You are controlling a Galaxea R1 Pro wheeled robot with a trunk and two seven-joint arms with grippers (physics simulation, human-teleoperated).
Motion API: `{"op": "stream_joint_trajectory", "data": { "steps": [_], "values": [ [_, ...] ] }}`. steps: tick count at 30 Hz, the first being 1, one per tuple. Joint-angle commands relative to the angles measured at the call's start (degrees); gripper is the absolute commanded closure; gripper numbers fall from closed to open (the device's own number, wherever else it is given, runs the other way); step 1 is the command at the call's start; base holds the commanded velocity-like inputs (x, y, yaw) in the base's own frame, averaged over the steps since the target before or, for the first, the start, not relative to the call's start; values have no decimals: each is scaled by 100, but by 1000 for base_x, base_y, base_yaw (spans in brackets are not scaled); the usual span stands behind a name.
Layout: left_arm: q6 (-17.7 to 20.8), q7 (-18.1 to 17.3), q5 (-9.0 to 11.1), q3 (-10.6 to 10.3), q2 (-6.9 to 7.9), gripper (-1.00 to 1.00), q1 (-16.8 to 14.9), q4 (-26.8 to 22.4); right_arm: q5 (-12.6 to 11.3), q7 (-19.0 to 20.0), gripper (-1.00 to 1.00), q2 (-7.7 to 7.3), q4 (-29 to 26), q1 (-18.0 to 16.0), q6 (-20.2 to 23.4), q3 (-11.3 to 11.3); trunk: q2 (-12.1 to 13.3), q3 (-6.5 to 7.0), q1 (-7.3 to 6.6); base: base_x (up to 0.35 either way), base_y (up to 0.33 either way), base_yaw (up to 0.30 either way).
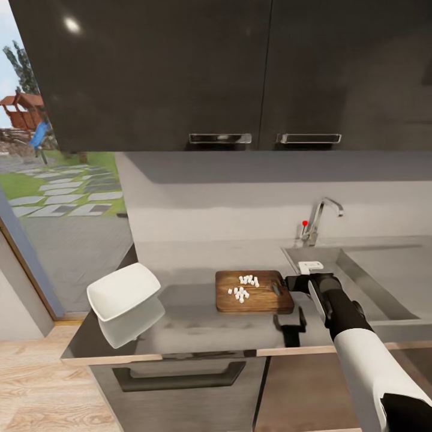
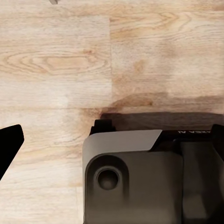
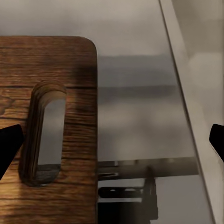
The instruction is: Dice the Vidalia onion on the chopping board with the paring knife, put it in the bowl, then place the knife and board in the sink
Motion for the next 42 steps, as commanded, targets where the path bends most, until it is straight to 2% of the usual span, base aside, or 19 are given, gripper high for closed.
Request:
{"op": "stream_joint_trajectory", "data": {
  "steps": [1,17,24,42],
  "values": [
    [-37,-15,47,-46,-4,-100,-9,25,60,52,-100,0,-8,-4,24,-14,-48,-26,23,0,0,0],
    [-37,-29,47,-46,1,-100,-9,29,59,58,-100,-2,-16,-2,24,-13,-689,-314,375,0,0,0],
    [-69,-41,45,-46,60,-100,-9,35,59,57,-100,-2,-16,-6,24,-6,-689,-314,375,4,0,0],
    [-56,-50,39,-46,24,-100,-9,28,60,59,-100,-2,-16,-3,24,-5,-689,-314,375,13,0,0]
  ]
}}
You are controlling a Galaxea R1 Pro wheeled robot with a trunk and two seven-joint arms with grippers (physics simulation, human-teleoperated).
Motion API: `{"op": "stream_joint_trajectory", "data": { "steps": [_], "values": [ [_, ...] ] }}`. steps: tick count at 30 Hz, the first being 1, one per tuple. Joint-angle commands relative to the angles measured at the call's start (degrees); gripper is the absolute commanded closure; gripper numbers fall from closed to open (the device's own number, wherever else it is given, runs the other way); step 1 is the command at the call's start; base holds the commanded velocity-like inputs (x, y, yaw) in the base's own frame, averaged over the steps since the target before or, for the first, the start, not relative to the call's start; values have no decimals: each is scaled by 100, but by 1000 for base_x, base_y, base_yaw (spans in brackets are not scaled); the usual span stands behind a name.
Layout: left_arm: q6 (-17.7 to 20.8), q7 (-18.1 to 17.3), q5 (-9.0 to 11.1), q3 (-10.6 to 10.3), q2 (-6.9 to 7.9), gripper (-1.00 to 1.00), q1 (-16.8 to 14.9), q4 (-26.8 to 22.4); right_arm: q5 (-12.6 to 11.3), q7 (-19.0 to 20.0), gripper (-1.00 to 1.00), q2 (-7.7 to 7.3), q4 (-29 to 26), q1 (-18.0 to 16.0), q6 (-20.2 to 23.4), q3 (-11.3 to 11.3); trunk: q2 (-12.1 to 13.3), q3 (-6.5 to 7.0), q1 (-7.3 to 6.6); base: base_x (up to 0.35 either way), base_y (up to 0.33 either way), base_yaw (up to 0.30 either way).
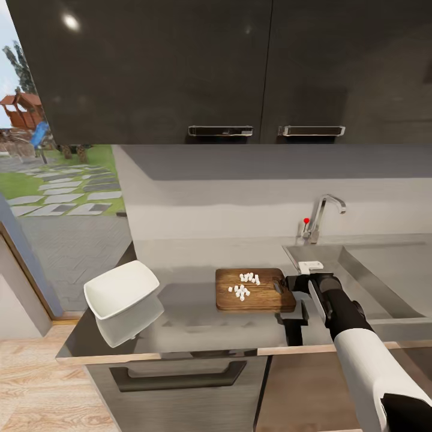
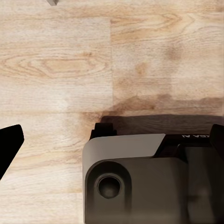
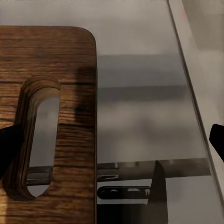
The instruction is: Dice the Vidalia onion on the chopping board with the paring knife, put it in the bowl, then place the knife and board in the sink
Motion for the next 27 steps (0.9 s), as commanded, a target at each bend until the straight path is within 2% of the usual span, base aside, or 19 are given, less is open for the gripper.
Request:
{"op": "stream_joint_trajectory", "data": {
  "steps": [1,9,27],
  "values": [
    [-31,-18,51,-48,-9,-100,-9,23,62,53,-100,2,-7,-4,23,-14,-5,-7,1,0,0,0],
    [-25,-18,51,-48,-14,-100,-9,23,65,53,-100,22,-5,-4,17,-5,-5,-7,1,0,0,0],
    [-25,-18,51,-48,-14,-100,-9,24,60,53,-100,11,-7,-4,15,-15,-727,-330,396,0,0,0]
  ]
}}
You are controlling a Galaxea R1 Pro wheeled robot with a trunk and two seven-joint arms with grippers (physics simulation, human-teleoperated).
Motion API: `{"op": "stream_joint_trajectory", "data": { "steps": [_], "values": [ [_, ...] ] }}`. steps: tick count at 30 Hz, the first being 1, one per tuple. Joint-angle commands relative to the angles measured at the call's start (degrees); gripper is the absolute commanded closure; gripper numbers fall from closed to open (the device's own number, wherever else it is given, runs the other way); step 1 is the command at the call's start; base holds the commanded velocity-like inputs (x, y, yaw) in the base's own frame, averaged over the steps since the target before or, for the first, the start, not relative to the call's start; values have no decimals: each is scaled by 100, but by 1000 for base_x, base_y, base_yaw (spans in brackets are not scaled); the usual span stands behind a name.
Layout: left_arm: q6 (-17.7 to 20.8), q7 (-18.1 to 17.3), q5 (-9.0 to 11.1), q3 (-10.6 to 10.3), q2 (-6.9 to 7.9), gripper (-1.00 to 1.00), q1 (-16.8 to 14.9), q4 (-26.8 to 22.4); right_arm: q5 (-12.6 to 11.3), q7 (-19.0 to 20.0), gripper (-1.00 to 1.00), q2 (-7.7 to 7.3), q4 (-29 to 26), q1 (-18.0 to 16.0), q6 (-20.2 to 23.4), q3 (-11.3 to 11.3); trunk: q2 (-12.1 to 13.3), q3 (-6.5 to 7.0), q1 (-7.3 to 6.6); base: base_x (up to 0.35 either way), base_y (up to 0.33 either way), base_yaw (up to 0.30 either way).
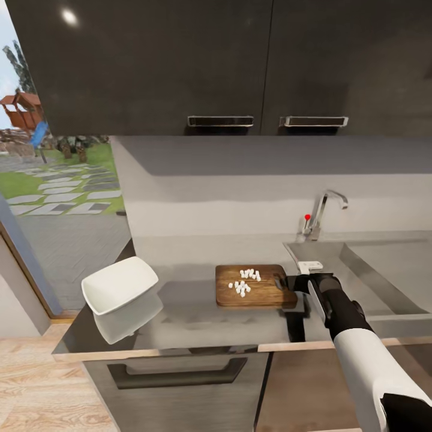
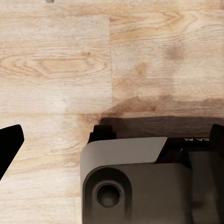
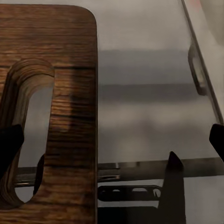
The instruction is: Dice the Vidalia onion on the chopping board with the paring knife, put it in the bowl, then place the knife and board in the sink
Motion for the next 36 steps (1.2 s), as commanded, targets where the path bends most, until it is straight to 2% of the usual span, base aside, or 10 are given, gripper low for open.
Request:
{"op": "stream_joint_trajectory", "data": {
  "steps": [1,21,28,29,36],
  "values": [
    [-35,-18,52,-47,-4,-100,-9,22,61,55,-100,2,-7,-5,19,-9,-46,-25,23,0,0,0],
    [-34,-18,52,-47,-4,-100,-9,22,61,61,-100,10,-6,-5,14,23,-848,-384,462,0,0,0],
    [-28,-18,52,-47,-4,-100,-9,22,66,61,-100,10,-7,-7,6,31,-848,-384,462,0,0,0],
    [-27,-18,53,-47,-4,-100,-9,22,67,61,100,10,-7,-7,6,31,-848,-384,462,0,0,0],
    [-27,-18,53,-47,-4,-100,-9,22,69,61,100,10,-7,-4,6,31,-848,-384,462,0,0,0]
  ]
}}
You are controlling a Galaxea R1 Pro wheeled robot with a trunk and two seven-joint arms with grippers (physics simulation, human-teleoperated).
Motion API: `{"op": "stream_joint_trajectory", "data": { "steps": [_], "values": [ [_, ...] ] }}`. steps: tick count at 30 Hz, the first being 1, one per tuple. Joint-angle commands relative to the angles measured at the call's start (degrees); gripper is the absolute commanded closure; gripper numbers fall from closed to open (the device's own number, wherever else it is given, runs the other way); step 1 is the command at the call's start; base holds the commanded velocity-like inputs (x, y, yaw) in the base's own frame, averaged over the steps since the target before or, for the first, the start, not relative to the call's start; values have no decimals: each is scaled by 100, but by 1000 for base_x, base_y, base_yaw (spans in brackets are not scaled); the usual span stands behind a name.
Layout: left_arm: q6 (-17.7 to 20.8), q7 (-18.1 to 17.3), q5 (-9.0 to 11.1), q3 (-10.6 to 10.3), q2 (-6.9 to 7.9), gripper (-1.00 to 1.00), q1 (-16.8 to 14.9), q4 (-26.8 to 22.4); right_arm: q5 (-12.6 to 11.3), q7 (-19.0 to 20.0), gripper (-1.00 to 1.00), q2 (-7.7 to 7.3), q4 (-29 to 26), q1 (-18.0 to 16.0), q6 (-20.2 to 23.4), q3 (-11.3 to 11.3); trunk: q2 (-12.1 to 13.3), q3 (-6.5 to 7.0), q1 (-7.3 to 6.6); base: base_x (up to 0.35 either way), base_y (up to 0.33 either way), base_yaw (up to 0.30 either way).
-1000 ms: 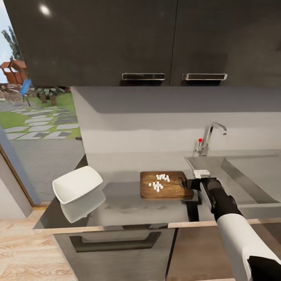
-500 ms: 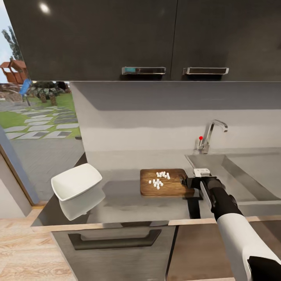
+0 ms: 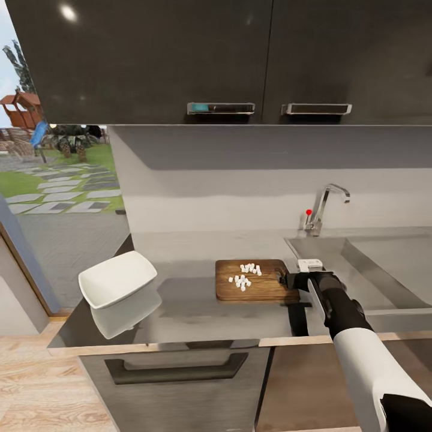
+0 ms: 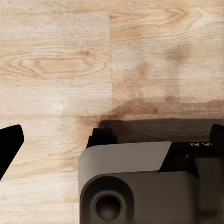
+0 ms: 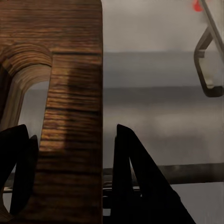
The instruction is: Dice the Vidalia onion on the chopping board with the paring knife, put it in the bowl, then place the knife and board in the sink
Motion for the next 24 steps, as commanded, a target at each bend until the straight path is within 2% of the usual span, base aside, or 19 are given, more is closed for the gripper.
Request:
{"op": "stream_joint_trajectory", "data": {
  "steps": [1,24],
  "values": [
    [-35,-18,52,-47,-3,-100,-9,22,151,61,100,0,99,-1,30,-11,-3,-7,0,0,0,0],
    [-44,-17,51,-47,-8,-100,-9,13,151,79,100,-8,99,0,4,-11,-3,-7,0,0,0,0]
  ]
}}
